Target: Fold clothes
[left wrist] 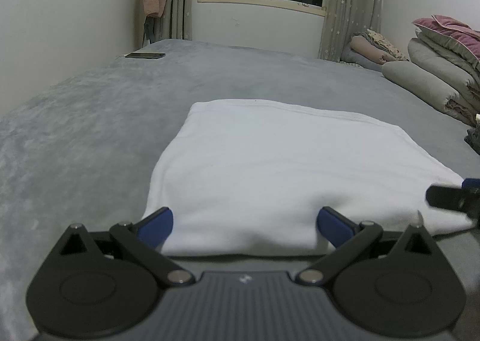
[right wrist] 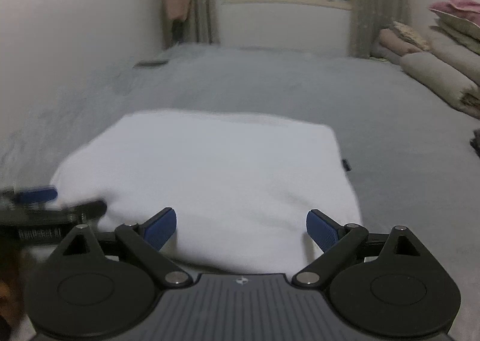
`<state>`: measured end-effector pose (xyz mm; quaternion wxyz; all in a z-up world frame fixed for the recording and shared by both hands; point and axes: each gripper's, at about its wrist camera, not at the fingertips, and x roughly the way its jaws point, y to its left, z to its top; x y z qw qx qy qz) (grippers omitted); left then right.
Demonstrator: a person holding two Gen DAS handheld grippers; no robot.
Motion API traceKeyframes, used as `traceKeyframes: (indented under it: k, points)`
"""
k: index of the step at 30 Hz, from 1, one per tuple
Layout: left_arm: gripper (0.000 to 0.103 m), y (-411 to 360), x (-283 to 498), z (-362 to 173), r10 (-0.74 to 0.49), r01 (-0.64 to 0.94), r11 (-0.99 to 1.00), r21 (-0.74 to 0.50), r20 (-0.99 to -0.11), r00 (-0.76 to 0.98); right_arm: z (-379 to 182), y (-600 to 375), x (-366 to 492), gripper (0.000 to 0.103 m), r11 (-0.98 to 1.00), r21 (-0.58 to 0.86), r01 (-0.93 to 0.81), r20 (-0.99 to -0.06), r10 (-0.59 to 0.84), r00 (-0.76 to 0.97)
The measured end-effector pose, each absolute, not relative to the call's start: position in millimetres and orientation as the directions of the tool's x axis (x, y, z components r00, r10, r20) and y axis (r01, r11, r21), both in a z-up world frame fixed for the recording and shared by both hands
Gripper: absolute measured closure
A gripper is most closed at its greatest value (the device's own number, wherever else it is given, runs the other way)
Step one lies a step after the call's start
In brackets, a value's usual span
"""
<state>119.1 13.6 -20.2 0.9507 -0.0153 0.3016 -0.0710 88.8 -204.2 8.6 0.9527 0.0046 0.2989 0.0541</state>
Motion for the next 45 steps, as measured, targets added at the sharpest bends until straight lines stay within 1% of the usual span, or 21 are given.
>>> traceKeyframes:
  k: [3, 5, 8, 9, 11, 15, 18, 20, 22, 26, 31, 37, 39, 41, 43, 45]
  points:
    - [0.000, 14, 119, -21, -0.143, 0.126, 0.990, -0.069, -0.570, 0.809, 11, -209, 89, 0.010, 0.992, 0.095, -0.088, -0.561, 0.126, 0.818]
    - [0.000, 13, 118, -21, -0.141, 0.127, 0.990, -0.065, -0.570, 0.809, 3, -209, 96, 0.010, 0.992, 0.100, -0.080, -0.610, 0.125, 0.783]
    - [0.000, 13, 118, -21, -0.140, 0.127, 0.990, -0.061, -0.571, 0.809, -8, -208, 98, 0.008, 0.993, 0.083, -0.083, -0.627, 0.117, 0.770]
    - [0.000, 14, 118, -21, -0.140, 0.127, 0.990, -0.062, -0.571, 0.809, -4, -208, 97, 0.008, 0.993, 0.081, -0.083, -0.628, 0.115, 0.770]
    - [0.000, 14, 118, -21, -0.142, 0.128, 0.990, -0.065, -0.571, 0.808, 5, -208, 92, 0.008, 0.993, 0.071, -0.090, -0.589, 0.115, 0.800]
    - [0.000, 15, 119, -20, -0.147, 0.129, 0.989, -0.073, -0.575, 0.805, -4, -211, 96, 0.008, 0.990, 0.104, -0.093, -0.630, 0.138, 0.764]
    - [0.000, 16, 119, -19, -0.152, 0.130, 0.988, -0.079, -0.577, 0.802, -6, -211, 94, 0.007, 0.992, 0.075, -0.103, -0.624, 0.127, 0.771]
    - [0.000, 16, 120, -18, -0.155, 0.131, 0.988, -0.083, -0.579, 0.800, 3, -213, 88, 0.008, 0.994, 0.059, -0.094, -0.587, 0.111, 0.802]
    - [0.000, 16, 120, -17, -0.157, 0.132, 0.988, -0.085, -0.580, 0.799, 10, -214, 84, 0.008, 0.994, 0.061, -0.096, -0.570, 0.113, 0.814]
    - [0.000, 15, 117, -13, -0.142, 0.131, 0.990, -0.060, -0.577, 0.804, 10, -216, 83, 0.008, 0.994, 0.071, -0.087, -0.582, 0.112, 0.805]
    - [0.000, 13, 107, -2, -0.117, 0.140, 0.990, 0.000, -0.542, 0.832, 10, -216, 83, 0.008, 0.996, 0.057, -0.073, -0.589, 0.092, 0.803]
    - [0.000, 24, 111, 0, -0.138, 0.131, 0.990, -0.052, -0.555, 0.820, 14, -223, 75, 0.008, 0.990, 0.120, -0.074, -0.568, 0.130, 0.812]
    - [0.000, 28, 117, -9, -0.132, 0.119, 0.991, -0.060, -0.594, 0.793, 12, -227, 76, 0.008, 0.988, 0.136, -0.067, -0.580, 0.134, 0.803]
    - [0.000, 37, 119, -13, -0.154, 0.107, 0.988, -0.113, -0.600, 0.785, 7, -232, 78, 0.008, 0.989, 0.142, -0.050, -0.603, 0.127, 0.788]
    - [0.000, 43, 120, -11, -0.160, 0.093, 0.986, -0.140, -0.613, 0.774, 0, -236, 80, 0.008, 0.992, 0.122, -0.023, -0.630, 0.096, 0.771]
    - [0.000, 51, 121, -10, -0.176, 0.083, 0.981, -0.176, -0.623, 0.762, -1, -241, 78, 0.008, 0.994, 0.105, -0.026, -0.627, 0.087, 0.774]
